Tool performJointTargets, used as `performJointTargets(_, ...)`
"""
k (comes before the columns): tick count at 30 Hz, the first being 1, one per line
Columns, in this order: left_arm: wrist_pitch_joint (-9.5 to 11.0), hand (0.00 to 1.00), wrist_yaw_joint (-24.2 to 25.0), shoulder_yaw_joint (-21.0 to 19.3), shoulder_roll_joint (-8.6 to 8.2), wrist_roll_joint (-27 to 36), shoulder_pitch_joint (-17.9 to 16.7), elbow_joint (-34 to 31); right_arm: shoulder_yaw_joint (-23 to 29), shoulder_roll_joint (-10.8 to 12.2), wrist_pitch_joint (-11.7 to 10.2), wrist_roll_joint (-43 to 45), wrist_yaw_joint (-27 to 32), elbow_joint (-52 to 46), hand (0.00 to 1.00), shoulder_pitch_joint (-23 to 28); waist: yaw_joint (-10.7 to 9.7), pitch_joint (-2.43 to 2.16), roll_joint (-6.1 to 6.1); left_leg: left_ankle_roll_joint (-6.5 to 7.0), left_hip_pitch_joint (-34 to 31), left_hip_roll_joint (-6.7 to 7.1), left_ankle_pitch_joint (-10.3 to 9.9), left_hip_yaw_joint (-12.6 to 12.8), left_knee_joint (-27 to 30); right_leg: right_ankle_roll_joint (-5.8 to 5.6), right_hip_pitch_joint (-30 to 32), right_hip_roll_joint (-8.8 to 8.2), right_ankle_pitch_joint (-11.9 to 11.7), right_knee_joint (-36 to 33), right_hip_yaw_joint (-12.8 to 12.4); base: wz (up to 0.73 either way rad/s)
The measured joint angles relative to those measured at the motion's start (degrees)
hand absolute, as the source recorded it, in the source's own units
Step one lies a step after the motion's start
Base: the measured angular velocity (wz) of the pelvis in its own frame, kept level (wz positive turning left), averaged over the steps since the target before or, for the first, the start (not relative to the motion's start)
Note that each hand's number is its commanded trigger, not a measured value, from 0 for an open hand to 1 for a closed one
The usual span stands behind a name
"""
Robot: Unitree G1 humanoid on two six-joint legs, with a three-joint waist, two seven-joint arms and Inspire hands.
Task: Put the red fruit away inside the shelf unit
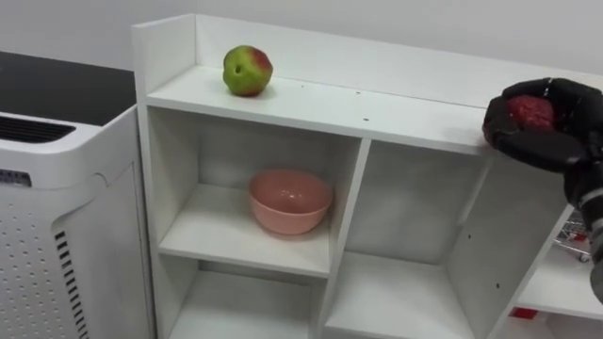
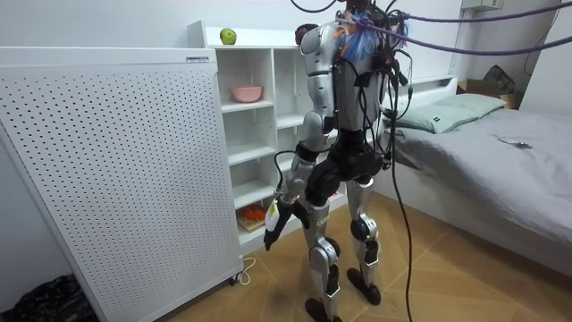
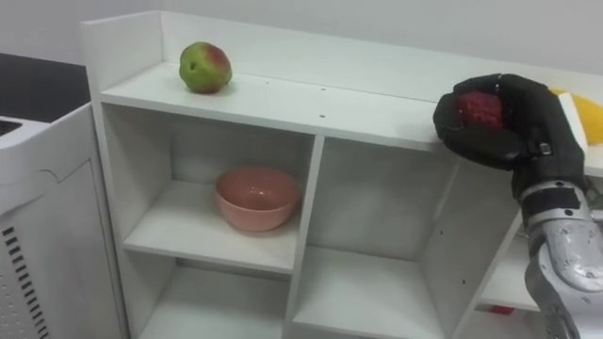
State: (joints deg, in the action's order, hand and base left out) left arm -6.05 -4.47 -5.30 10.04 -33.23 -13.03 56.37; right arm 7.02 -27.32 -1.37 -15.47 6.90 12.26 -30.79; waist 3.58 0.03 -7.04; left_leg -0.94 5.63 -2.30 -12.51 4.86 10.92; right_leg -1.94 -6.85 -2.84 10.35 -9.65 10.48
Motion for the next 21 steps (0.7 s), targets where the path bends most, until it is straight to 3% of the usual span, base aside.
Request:
performJointTargets(5,0.0,0.0,-0.7,-0.1,-0.05,-0.1,0.2,0.5,-1.9,0.1,0.4,-2.1,-0.2,-7.1,1.0,0.6,-0.1,-0.32,0.72,0.0,0.1,0.0,0.0,0.1,-0.1,0.0,0.1,0.05,0.0,0.1,-0.5,-0.06)
performJointTargets(10,-0.4,0.0,-2.2,0.0,-0.04,-0.2,0.2,0.2,-3.5,0.2,1.3,-4.5,-0.8,-15.4,1.0,1.8,0.0,-0.28,0.94,0.0,0.1,0.0,0.0,0.2,-0.1,0.0,0.1,0.04,0.0,0.1,-0.5,-0.01)
performJointTargets(21,-0.3,0.0,-2.6,0.0,-0.13,-0.1,-0.3,1.6,-6.0,3.9,2.0,-7.2,-10.6,-28.2,1.0,12.5,1.4,-0.09,1.7,0.01,0.0,-0.09,0.0,1.2,-0.5,0.25,0.7,0.07,-0.2,0.0,-1.1,-0.04)
